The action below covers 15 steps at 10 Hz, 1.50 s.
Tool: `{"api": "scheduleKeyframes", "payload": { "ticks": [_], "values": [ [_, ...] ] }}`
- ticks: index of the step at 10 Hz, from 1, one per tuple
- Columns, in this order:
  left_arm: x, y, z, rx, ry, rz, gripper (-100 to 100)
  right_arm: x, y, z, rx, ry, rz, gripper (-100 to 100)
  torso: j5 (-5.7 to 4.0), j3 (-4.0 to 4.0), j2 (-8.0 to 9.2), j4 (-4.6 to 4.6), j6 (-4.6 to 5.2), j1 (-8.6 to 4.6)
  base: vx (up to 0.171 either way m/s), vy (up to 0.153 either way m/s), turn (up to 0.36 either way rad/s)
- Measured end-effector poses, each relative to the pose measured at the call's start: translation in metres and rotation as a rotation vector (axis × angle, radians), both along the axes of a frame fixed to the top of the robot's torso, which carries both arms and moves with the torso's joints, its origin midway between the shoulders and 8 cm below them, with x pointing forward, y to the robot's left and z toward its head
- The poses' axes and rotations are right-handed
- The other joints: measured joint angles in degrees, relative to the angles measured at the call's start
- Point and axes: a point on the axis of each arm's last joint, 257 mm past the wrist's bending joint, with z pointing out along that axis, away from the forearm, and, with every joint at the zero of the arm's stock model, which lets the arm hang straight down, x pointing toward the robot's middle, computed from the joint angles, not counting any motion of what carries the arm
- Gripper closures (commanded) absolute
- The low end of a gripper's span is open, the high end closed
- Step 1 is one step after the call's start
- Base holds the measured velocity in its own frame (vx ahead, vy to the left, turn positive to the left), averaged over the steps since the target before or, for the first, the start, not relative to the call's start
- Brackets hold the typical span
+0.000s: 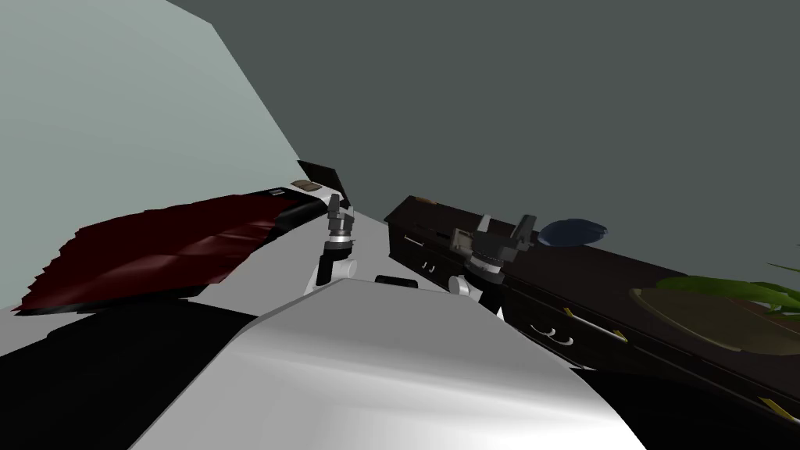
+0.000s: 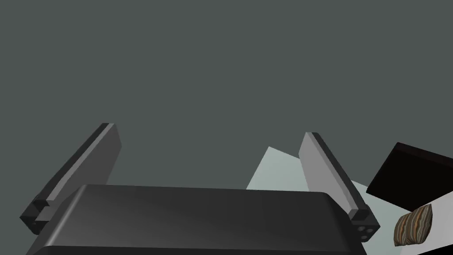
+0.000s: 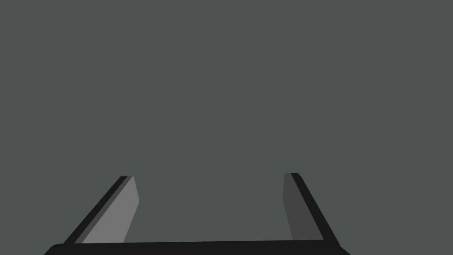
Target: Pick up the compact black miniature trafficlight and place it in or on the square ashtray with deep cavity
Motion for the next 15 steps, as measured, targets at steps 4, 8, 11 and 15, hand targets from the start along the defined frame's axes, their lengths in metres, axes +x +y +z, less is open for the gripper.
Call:
{"api": "scheduleKeyframes", "payload": {
  "ticks": [4,8,11,15],
  "values": [
    [0.000,0.000,0.000,0.000,0.000,0.000,0,0.011,0.010,-0.021,-0.089,0.086,0.039,-100,0.03,0.20,0.35,0.08,0.00,0.14,-0.084,0.039,0.029],
    [0.000,0.000,0.000,0.000,0.000,0.000,0,0.025,0.012,-0.058,-0.186,0.215,0.056,-100,0.04,0.21,0.36,0.08,0.00,0.20,-0.083,0.056,0.035],
    [0.000,0.000,0.000,0.000,0.000,0.000,0,0.035,0.004,-0.094,-0.270,0.336,0.051,-100,0.05,0.18,0.31,0.07,0.00,0.20,-0.080,0.070,0.029],
    [0.000,0.000,0.000,0.000,0.000,0.000,0,0.040,-0.013,-0.176,-0.433,0.565,0.014,-100,0.10,0.14,0.22,0.06,0.00,0.39,-0.059,0.115,0.033]
  ]
}}
